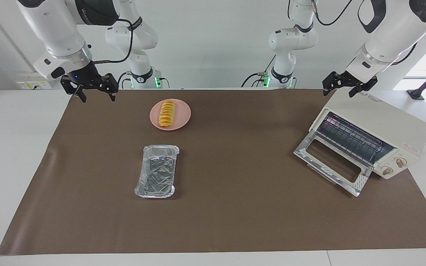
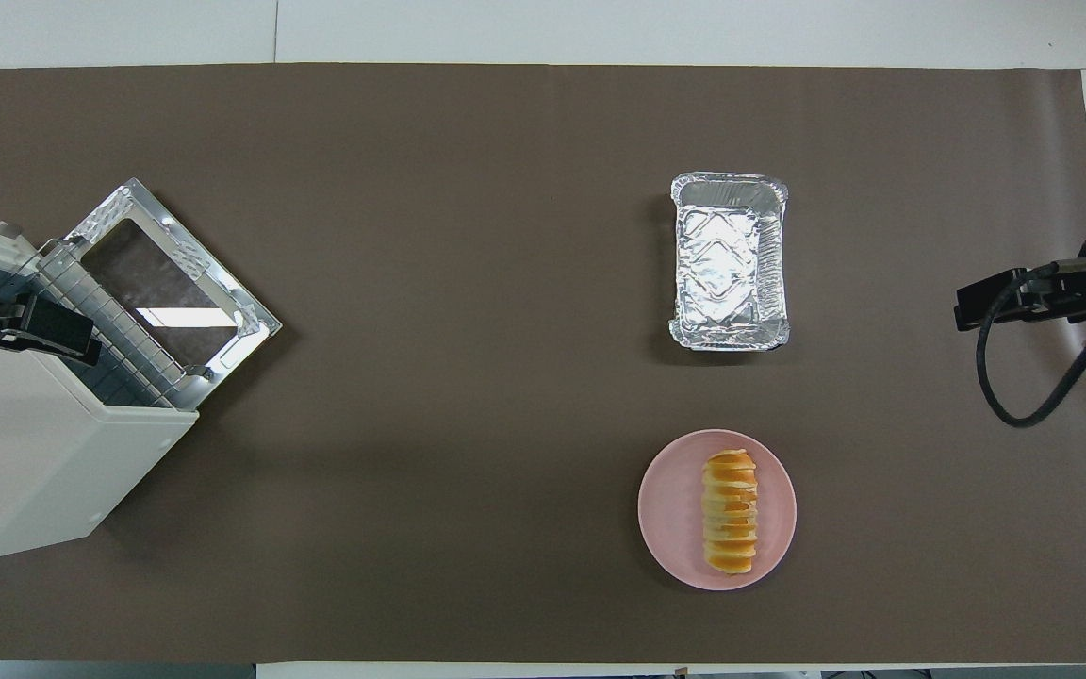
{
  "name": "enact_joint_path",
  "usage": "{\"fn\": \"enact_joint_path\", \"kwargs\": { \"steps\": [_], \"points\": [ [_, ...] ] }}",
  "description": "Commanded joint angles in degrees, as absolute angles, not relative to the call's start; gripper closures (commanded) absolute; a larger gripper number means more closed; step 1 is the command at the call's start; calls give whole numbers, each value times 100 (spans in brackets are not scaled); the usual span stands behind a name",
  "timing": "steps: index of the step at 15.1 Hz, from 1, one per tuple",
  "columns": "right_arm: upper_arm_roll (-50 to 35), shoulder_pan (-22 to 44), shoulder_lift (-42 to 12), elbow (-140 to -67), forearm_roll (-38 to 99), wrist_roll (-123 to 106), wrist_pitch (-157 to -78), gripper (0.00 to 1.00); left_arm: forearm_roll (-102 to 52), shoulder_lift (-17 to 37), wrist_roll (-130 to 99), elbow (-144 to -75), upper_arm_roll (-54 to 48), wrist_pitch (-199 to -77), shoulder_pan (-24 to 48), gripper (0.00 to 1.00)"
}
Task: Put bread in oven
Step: 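Reach the right gripper toward the bread roll on the pink plate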
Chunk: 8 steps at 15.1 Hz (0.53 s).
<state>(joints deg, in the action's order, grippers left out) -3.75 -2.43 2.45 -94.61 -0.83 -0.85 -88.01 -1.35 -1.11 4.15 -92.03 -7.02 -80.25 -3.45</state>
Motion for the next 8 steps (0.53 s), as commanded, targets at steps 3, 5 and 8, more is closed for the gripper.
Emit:
{"fn": "enact_joint_path", "kwargs": {
  "steps": [3, 5, 8],
  "points": [
    [-422, -316, 272, -9457, -62, -429, -8701, 0, -70, -255, 439, -9369, -738, -8130, -413, 0],
    [-431, -255, 334, -9632, -62, -571, -8806, 0, -70, -255, 439, -9369, -738, -8130, -413, 0],
    [-474, -211, 702, -10481, 165, -318, -9314, 0, -70, -255, 439, -9369, -738, -8130, -413, 0]
  ]
}}
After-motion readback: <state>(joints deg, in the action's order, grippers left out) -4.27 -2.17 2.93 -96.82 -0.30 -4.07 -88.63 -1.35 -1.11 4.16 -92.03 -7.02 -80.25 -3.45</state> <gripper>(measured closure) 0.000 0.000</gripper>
